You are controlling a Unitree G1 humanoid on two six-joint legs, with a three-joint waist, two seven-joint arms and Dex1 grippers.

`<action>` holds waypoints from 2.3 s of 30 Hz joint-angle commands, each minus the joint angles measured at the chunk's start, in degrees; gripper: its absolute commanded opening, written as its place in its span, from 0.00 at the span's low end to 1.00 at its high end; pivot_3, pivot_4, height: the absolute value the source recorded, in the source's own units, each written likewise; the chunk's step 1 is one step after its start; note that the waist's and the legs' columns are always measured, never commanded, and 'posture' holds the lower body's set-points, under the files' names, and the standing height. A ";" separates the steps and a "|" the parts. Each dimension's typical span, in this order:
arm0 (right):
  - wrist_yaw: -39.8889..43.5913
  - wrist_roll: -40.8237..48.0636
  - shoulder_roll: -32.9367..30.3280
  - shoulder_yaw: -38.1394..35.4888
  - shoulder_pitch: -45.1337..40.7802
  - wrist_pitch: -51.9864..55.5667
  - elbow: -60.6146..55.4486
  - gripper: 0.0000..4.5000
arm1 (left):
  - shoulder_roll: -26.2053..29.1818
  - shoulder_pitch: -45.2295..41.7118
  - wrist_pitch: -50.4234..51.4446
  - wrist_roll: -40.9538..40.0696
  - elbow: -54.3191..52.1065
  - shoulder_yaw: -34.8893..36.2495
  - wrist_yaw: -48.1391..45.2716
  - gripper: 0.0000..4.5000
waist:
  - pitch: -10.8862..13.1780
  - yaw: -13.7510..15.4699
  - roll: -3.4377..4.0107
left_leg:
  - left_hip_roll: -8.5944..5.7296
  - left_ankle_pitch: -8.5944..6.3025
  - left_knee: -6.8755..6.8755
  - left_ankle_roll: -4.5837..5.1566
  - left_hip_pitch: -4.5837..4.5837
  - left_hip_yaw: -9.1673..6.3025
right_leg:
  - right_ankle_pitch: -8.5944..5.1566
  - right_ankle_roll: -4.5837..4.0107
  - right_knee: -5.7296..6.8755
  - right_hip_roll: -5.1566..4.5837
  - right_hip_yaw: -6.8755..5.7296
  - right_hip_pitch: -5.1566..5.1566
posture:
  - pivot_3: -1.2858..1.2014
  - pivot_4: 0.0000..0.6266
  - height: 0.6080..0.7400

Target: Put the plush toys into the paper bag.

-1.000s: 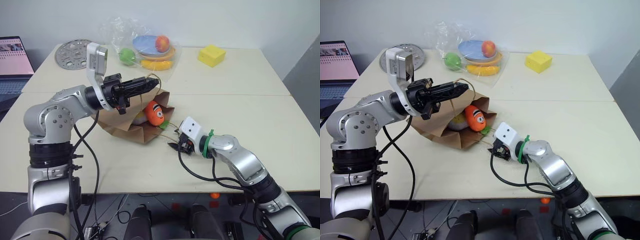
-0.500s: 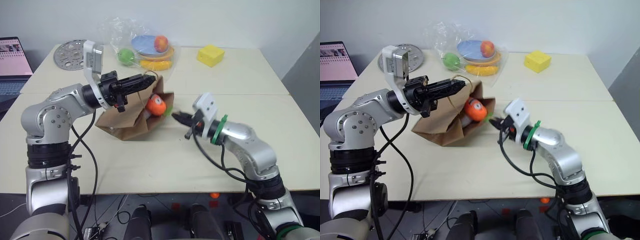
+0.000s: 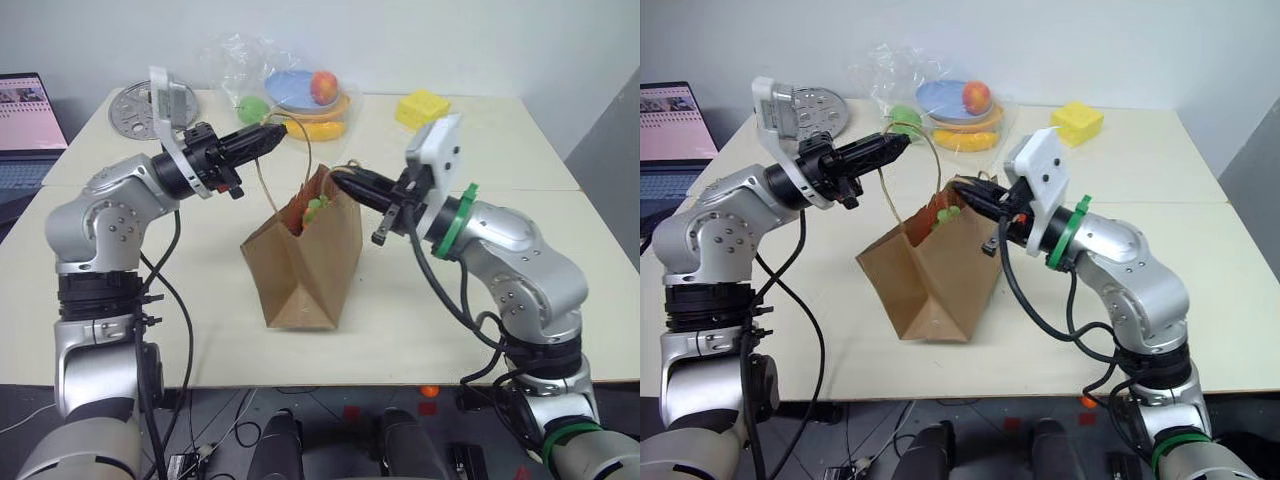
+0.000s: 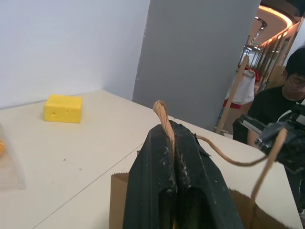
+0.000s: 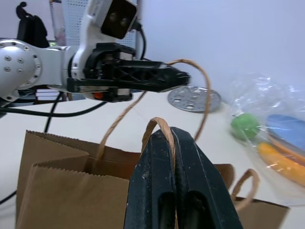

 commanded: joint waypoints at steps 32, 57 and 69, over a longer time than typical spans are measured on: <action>5.51 -6.51 3.31 9.04 -7.54 -1.99 11.14 0.45 | 12.88 9.99 5.97 0.74 -11.39 3.59 -8.58 0.42 | 0.01 -1.19 0.01 | 0.00 0.00 -0.10 0.00 -0.02 -0.07 | 0.00 0.00 0.06 0.00 -0.06 -0.06 | 0.52 0.24 1.00; 30.49 8.81 -20.67 0.01 -11.04 1.40 5.49 1.00 | 1.19 59.54 1.85 -0.37 -54.30 19.63 15.43 1.00 | 0.02 0.12 -0.03 | 0.08 -0.02 0.11 -0.01 0.06 0.33 | -0.32 -0.61 -0.07 -0.02 0.25 -0.03 | 0.52 0.24 1.00; 23.55 10.14 -20.76 -1.19 -13.59 7.19 2.44 1.00 | -8.56 55.38 -15.68 14.67 -47.63 4.13 23.51 1.00 | -0.07 0.64 -0.15 | 0.06 -0.03 0.09 -0.01 0.06 0.29 | -0.12 -0.28 -0.13 0.00 0.22 0.01 | 0.52 0.24 1.00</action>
